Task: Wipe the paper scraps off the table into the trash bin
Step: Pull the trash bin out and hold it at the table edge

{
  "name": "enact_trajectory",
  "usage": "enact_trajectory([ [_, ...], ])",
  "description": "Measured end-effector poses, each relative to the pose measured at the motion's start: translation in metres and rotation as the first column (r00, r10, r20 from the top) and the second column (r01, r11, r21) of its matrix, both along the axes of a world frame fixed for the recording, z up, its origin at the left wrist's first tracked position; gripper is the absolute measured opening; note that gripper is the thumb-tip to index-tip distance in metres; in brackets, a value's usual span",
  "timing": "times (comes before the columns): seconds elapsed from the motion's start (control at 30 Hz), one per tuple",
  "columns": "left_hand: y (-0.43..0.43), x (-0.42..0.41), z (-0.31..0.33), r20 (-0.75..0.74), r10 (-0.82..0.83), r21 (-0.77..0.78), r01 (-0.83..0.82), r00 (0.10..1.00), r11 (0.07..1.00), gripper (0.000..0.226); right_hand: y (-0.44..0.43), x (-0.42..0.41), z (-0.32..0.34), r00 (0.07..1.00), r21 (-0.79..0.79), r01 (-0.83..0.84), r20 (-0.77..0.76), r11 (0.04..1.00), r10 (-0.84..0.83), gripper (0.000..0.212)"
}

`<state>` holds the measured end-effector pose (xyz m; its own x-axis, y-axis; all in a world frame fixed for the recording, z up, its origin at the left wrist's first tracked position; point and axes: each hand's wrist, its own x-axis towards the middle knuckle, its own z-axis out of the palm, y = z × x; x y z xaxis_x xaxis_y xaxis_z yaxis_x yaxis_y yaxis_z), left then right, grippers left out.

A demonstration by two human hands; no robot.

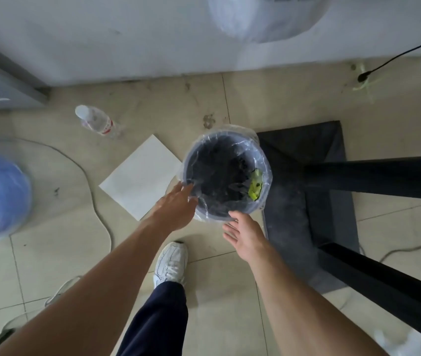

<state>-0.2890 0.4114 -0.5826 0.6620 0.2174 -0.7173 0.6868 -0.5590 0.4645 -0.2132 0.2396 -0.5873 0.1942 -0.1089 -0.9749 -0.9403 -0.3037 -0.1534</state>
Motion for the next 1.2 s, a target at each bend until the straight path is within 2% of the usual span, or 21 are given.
enact_trajectory([
  [0.1,0.000,0.005,0.002,0.020,-0.076,0.032,0.076,0.997,0.997,0.045,0.000,0.000,-0.002,0.989,-0.008,0.144,0.045,0.990,-0.144,0.020],
  [0.2,0.000,0.004,0.007,0.024,-0.035,0.022,0.034,0.999,0.999,0.044,0.002,0.007,0.002,0.987,-0.022,0.125,0.102,0.992,-0.122,0.014],
  [0.3,0.000,-0.003,0.015,0.042,-0.003,-0.020,0.004,0.999,1.000,0.042,0.006,0.018,0.012,0.986,-0.081,0.087,0.151,0.993,-0.074,0.019],
  [0.43,-0.013,-0.014,0.038,0.037,0.218,-0.033,-0.217,0.975,0.976,0.037,0.007,0.014,0.042,0.986,-0.145,0.086,0.153,0.986,-0.063,0.015],
  [0.53,-0.025,-0.019,0.069,0.061,0.382,-0.018,-0.382,0.922,0.924,0.035,0.005,0.000,0.082,0.987,-0.120,0.092,0.139,0.989,-0.075,0.020],
  [0.7,-0.028,-0.028,0.146,0.100,0.562,-0.080,-0.557,0.821,0.827,0.030,-0.002,-0.015,0.177,0.973,-0.066,0.096,0.219,0.993,-0.079,0.018],
  [0.9,-0.025,-0.036,0.259,0.181,0.571,-0.072,-0.568,0.801,0.820,0.062,-0.011,-0.028,0.277,0.954,-0.027,0.026,0.298,0.999,-0.017,0.014],
  [1.03,-0.030,-0.051,0.319,0.267,0.449,-0.005,-0.465,0.853,0.885,0.087,-0.023,-0.045,0.338,0.938,-0.010,-0.033,0.344,0.999,0.034,0.013],
  [1.1,-0.036,-0.059,0.341,0.262,0.428,0.034,-0.451,0.865,0.892,0.091,-0.037,-0.055,0.363,0.926,-0.013,-0.062,0.372,0.998,0.062,0.012],
  [1.2,-0.050,-0.074,0.371,0.189,0.481,0.064,-0.499,0.856,0.864,0.089,-0.065,-0.072,0.396,0.898,-0.018,-0.076,0.434,0.997,0.076,0.008],
])
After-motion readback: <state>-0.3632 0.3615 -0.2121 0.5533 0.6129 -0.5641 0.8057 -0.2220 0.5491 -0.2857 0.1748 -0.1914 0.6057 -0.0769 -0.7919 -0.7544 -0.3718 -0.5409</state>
